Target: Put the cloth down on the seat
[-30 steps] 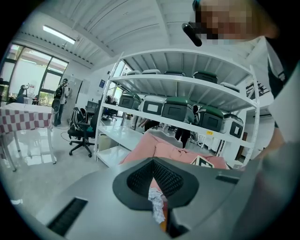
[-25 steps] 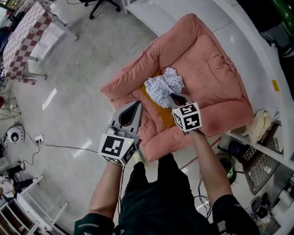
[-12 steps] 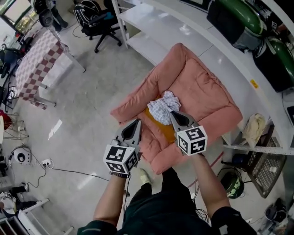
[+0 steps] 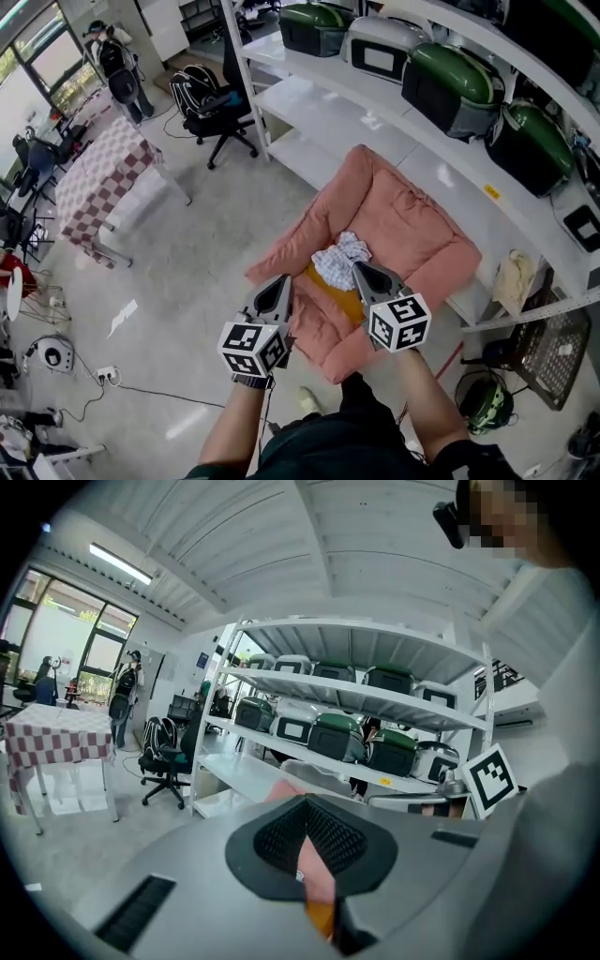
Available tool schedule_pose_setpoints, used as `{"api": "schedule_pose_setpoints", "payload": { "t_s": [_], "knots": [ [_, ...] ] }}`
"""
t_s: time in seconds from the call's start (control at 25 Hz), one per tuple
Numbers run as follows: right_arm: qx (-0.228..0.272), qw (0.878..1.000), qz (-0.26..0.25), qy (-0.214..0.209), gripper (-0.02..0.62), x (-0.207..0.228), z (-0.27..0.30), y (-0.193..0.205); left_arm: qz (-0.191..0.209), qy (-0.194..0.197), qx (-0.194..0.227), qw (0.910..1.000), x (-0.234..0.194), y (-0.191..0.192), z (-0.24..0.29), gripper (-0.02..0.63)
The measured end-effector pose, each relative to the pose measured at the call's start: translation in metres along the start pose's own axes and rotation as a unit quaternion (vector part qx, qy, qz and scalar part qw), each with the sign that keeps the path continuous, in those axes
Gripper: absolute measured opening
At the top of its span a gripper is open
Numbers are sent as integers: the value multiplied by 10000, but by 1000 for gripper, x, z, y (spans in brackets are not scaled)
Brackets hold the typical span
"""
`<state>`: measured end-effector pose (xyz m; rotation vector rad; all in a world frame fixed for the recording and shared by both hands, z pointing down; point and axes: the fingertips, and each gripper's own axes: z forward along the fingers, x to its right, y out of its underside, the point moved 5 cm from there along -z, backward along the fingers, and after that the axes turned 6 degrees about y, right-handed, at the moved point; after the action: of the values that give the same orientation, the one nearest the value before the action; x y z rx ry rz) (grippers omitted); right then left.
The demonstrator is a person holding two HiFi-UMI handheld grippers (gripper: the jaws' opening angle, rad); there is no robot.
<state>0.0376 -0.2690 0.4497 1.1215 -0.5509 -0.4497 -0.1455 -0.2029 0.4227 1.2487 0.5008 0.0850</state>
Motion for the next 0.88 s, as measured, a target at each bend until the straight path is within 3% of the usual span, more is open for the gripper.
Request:
{"api": "schedule_pose_setpoints", "payload": {
  "t_s": [0.48, 0.88],
  "knots": [
    [613, 9980, -115, -36, 5, -51, -50, -49, 262, -81, 217, 9994, 13, -39, -55, 3],
    [1129, 9930, -345, 10, 5, -66, -80, -90, 359, -110, 520, 9979, 21, -78, -87, 3]
  ]
}}
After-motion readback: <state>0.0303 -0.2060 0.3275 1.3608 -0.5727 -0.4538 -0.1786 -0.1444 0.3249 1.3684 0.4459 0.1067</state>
